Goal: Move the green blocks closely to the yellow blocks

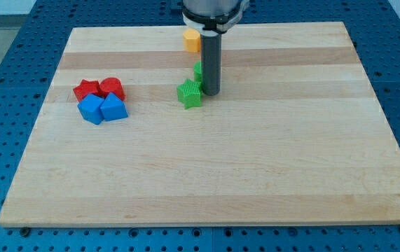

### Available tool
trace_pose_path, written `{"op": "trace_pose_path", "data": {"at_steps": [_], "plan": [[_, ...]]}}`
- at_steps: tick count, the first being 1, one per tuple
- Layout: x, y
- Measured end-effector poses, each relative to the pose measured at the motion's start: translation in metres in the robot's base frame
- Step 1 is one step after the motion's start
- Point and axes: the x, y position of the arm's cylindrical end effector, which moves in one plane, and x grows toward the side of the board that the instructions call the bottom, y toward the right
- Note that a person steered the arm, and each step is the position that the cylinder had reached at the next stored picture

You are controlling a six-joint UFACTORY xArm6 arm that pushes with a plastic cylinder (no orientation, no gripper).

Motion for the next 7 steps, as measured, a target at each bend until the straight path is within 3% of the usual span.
{"op": "trace_pose_path", "data": {"at_steps": [1,3,7], "plan": [[0.029,0.036],[0.096,0.001],[0.050,-0.073]]}}
